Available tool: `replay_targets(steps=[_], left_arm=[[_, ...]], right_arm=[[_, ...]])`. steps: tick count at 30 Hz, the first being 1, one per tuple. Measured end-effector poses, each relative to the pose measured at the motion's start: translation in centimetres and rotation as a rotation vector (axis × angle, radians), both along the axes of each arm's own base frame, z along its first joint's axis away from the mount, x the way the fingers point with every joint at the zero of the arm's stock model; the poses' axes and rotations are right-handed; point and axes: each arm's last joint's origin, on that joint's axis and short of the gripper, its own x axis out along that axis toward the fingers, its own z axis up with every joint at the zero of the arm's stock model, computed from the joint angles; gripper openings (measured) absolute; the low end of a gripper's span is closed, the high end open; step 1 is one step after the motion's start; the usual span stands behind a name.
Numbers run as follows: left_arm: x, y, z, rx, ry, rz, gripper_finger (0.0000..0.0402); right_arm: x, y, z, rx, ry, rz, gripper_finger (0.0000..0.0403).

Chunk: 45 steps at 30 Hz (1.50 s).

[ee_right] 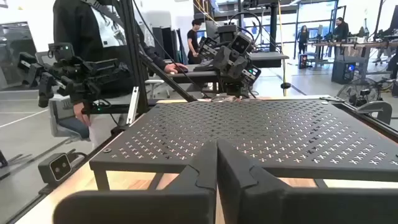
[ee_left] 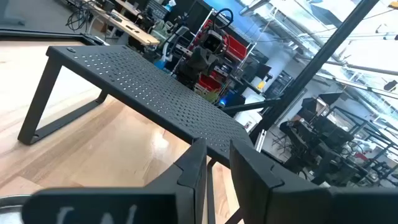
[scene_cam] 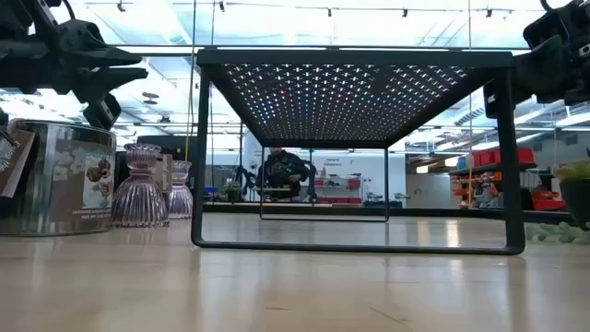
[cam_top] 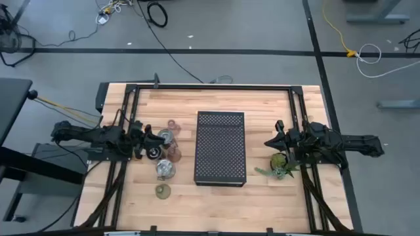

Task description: Pick & Place candle stick holders

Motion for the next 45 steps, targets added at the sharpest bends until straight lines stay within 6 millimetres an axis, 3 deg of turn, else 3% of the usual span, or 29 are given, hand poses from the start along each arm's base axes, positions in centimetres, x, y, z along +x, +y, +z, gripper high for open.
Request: replay_targets(steps=[45], left_arm=[[0.00, 0.09, 0.01, -0.002, -0.001, 0.032, 0.0074]], right_arm=[[0.00, 0.00, 0.00, 0.000, 0.000, 0.000, 0.0006]])
